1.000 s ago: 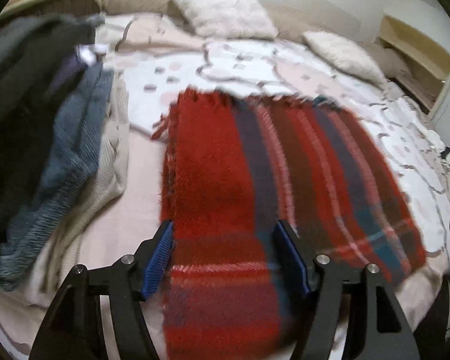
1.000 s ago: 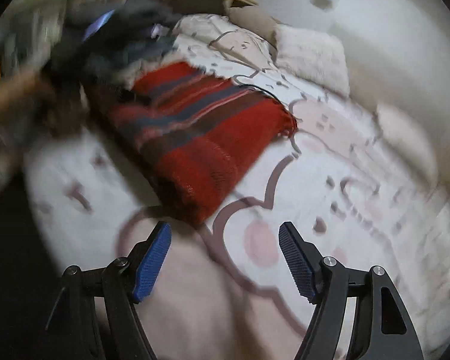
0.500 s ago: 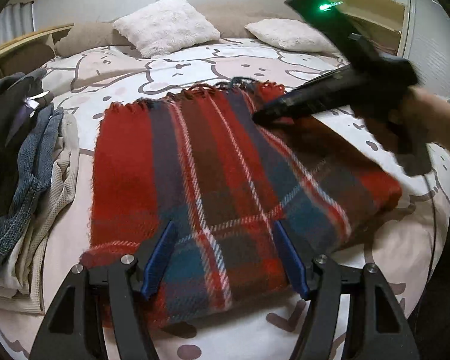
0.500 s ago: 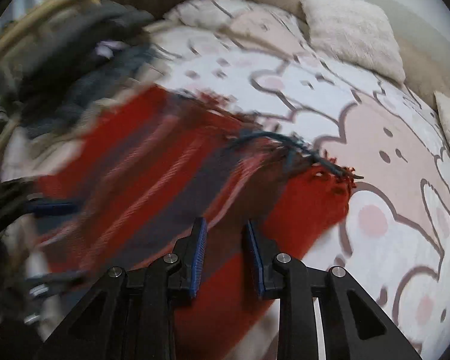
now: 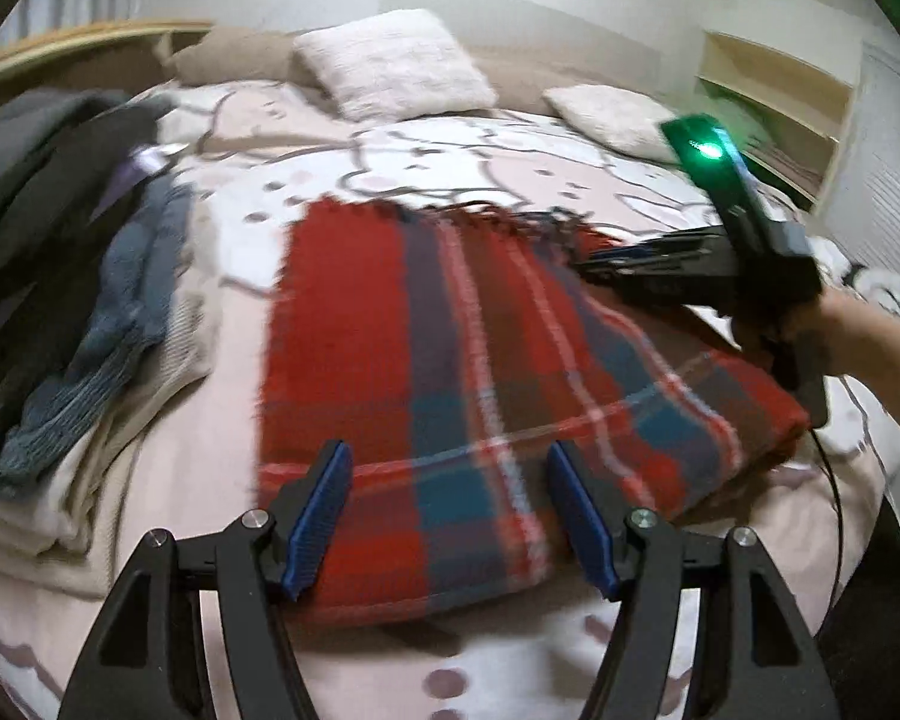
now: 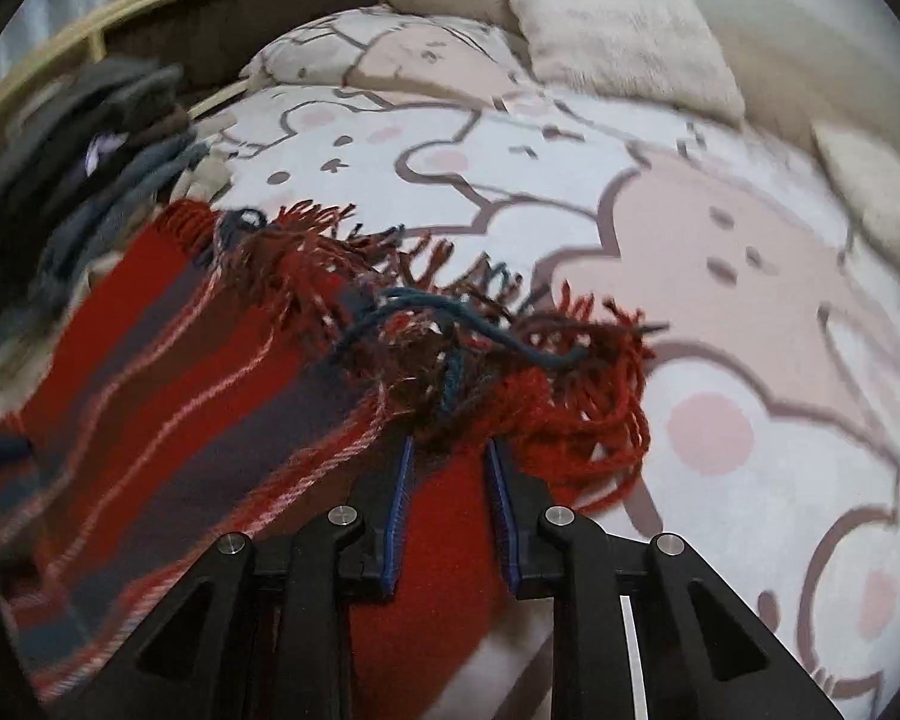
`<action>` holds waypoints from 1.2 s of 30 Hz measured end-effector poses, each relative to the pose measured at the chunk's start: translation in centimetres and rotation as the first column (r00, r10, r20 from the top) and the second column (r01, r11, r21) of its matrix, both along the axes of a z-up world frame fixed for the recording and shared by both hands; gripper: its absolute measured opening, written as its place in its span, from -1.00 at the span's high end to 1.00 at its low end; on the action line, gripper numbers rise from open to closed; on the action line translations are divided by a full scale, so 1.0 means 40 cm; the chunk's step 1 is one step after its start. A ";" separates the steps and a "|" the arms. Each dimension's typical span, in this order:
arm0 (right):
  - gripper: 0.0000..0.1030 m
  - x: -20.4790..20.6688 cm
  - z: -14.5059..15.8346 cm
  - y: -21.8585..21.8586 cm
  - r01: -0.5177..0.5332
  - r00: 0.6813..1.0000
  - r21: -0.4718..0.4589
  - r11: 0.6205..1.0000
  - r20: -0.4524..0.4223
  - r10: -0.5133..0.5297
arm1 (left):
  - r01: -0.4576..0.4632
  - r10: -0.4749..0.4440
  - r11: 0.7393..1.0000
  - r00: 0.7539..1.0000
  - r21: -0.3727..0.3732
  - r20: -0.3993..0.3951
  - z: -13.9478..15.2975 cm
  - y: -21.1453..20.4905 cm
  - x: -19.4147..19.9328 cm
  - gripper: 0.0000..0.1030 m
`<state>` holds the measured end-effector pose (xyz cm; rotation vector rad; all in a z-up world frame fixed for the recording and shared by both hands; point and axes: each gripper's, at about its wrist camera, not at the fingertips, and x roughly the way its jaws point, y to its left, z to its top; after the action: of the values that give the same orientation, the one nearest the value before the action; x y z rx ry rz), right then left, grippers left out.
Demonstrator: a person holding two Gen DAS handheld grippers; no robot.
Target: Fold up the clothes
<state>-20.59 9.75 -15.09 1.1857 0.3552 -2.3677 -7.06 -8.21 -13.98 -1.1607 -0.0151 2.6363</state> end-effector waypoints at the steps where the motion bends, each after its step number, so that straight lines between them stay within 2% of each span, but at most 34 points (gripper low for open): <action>1: 0.52 0.005 0.007 -0.007 -0.006 1.000 0.023 1.000 -0.011 0.006 | -0.014 0.014 1.000 1.000 -0.003 0.000 0.002 -0.010 0.003 -0.31; 3: 0.52 0.012 0.033 -0.001 0.008 1.000 0.028 1.000 -0.008 -0.008 | -0.042 0.042 0.999 0.999 -0.010 0.002 0.006 -0.030 0.009 -0.31; 6: 0.52 0.042 0.096 0.032 0.061 0.998 -0.052 0.997 0.013 -0.060 | -0.064 0.063 0.998 0.997 0.006 0.047 -0.017 -0.055 0.010 -0.31; 8: 0.52 0.094 0.134 0.039 0.033 0.999 -0.111 0.993 0.019 -0.031 | -0.070 0.068 0.997 0.995 0.017 0.076 -0.038 -0.067 0.008 -0.36; 10: 0.52 0.160 0.151 0.029 -0.024 0.999 -0.109 0.994 0.018 0.026 | -0.070 0.067 0.997 0.994 0.036 0.084 -0.047 -0.072 0.008 -0.38; 13: 0.52 0.244 0.132 0.022 -0.085 0.993 -0.085 0.993 0.070 0.091 | -0.070 0.067 0.997 0.995 0.036 0.079 -0.046 -0.072 0.008 -0.42; 16: 0.52 0.285 0.066 0.018 -0.091 0.990 -0.012 0.996 0.108 0.092 | -0.060 0.058 0.998 0.996 0.027 0.074 -0.048 -0.064 0.007 -0.43; 20: 0.51 0.282 0.029 0.033 -0.034 0.991 -0.047 0.998 0.124 0.040 | -0.060 0.059 0.998 0.996 0.014 0.067 -0.045 -0.064 0.007 -0.43; 28: 0.48 0.287 0.021 0.028 -0.018 0.995 -0.042 0.999 0.099 0.022 | -0.066 0.066 0.998 0.996 -0.004 0.056 -0.026 -0.068 0.024 -0.43; 30: 0.48 0.287 0.018 0.033 -0.013 0.995 -0.054 0.998 0.100 0.018 | -0.049 0.050 0.997 0.998 -0.053 0.029 -0.002 -0.062 0.041 -0.42; 32: 0.47 0.287 0.016 0.035 -0.008 0.995 -0.062 0.998 0.100 0.014 | -0.020 0.018 0.989 1.000 -0.145 -0.013 0.020 -0.048 0.064 -0.42; 34: 0.45 0.289 0.014 0.033 -0.011 0.996 -0.061 0.998 0.089 0.016 | 0.030 -0.052 0.954 0.996 -0.298 -0.068 0.036 -0.020 0.099 -0.42; 36: 0.44 0.295 0.011 0.030 -0.018 0.997 -0.050 0.999 0.070 0.022 | 0.078 -0.131 0.899 0.987 -0.431 -0.096 0.034 0.006 0.131 -0.42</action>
<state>-8.80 10.94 -14.65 1.2332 0.2821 -2.2978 -1.82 -7.99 -12.62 -1.0758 0.6621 2.6816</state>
